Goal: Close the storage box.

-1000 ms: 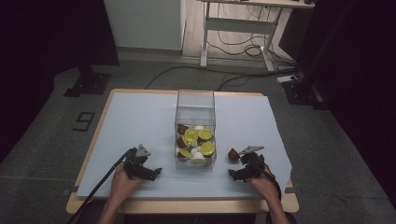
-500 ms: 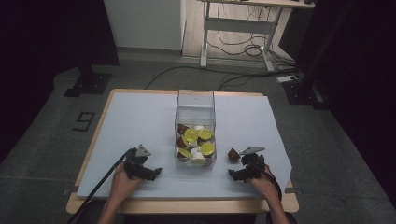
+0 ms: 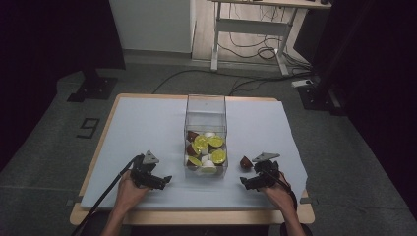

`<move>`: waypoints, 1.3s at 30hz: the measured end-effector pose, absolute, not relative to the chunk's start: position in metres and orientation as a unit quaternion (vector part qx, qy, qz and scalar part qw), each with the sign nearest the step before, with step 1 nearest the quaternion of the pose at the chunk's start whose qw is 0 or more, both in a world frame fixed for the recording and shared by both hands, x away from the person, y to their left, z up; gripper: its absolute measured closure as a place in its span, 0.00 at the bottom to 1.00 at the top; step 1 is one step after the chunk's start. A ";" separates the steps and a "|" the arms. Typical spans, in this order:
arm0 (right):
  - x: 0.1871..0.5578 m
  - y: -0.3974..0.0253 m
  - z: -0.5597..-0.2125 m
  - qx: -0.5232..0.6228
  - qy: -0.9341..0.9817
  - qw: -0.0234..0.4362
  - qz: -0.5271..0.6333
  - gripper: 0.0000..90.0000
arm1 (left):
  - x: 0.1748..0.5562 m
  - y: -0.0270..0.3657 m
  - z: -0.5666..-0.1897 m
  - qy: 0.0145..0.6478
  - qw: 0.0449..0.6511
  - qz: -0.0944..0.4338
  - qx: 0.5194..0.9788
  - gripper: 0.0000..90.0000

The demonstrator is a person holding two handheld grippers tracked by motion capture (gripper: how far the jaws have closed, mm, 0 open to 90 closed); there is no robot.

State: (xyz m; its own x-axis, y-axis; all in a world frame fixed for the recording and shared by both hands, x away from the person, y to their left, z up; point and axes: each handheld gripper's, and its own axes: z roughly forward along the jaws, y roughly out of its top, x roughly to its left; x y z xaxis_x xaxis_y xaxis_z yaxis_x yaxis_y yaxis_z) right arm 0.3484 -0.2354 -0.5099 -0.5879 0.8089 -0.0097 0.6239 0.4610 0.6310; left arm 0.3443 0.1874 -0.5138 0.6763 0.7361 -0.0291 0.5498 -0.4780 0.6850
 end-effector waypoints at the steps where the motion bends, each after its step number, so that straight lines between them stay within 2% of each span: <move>1: 0.348 -0.234 -0.509 0.425 0.840 0.158 0.299 0.00 | 0.344 0.187 -0.512 0.377 0.350 0.133 0.847 0.00; 12: 0.342 -0.227 -0.493 0.412 0.833 0.172 0.326 0.03 | 0.336 0.173 -0.494 0.340 0.388 0.131 0.847 0.01; 27: 0.340 -0.212 -0.481 0.394 0.830 0.162 0.360 0.11 | 0.334 0.154 -0.479 0.310 0.403 0.132 0.851 0.15; 34: 0.340 -0.203 -0.477 0.380 0.831 0.162 0.373 0.17 | 0.334 0.144 -0.477 0.296 0.392 0.139 0.860 0.17; 38: 0.340 -0.198 -0.474 0.370 0.832 0.162 0.381 0.23 | 0.335 0.142 -0.477 0.293 0.398 0.139 0.858 0.22; 39: 0.339 -0.195 -0.473 0.368 0.832 0.163 0.383 0.25 | 0.335 0.142 -0.477 0.293 0.398 0.139 0.858 0.26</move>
